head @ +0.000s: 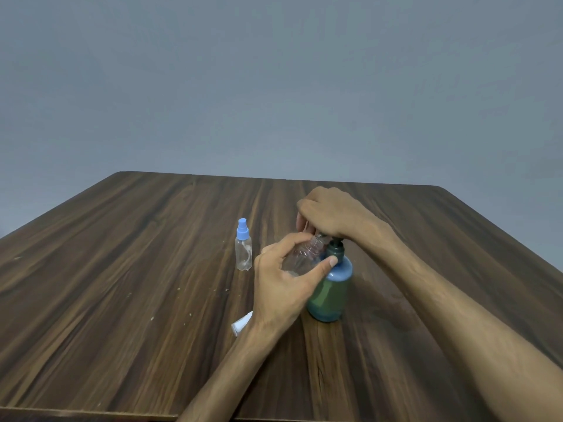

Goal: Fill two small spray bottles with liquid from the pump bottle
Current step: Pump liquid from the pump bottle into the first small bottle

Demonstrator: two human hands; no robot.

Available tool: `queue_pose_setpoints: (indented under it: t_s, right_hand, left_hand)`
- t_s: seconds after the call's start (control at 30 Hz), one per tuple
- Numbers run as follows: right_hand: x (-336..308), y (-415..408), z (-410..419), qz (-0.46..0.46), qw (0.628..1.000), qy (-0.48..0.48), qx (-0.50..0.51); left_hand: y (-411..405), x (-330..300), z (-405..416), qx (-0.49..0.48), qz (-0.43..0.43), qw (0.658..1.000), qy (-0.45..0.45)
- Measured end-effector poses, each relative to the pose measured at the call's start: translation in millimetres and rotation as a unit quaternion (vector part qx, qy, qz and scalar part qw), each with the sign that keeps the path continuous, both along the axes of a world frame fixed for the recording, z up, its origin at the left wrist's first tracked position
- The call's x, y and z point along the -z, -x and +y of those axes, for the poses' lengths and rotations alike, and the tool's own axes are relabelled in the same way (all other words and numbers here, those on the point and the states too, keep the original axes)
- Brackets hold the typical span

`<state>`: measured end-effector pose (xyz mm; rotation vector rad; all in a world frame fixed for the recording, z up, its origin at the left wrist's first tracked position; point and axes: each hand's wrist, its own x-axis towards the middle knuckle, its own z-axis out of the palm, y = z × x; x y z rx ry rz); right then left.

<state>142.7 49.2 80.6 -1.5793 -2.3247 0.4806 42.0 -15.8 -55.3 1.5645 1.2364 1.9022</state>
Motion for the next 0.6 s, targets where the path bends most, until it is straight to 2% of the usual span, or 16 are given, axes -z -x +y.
queue_pose_setpoints:
  t_s: [0.3,0.47,0.6]
  right_hand:
    - [0.6,0.6,-0.4,0.001,1.0,0.006,-0.001]
    - [4.1,7.0,-1.7,-0.042,0.999,0.009,-0.003]
    - [0.8,2.5,-1.0,-0.018,1.0,-0.003,0.004]
  left_hand:
    - [0.3,-4.8,-3.8,0.002,0.004,1.0,-0.014]
    - [0.8,-2.8,-1.0,0.0,-0.002,1.0,-0.009]
    - [1.4,-0.4,1.3,-0.004,0.005,1.0,-0.008]
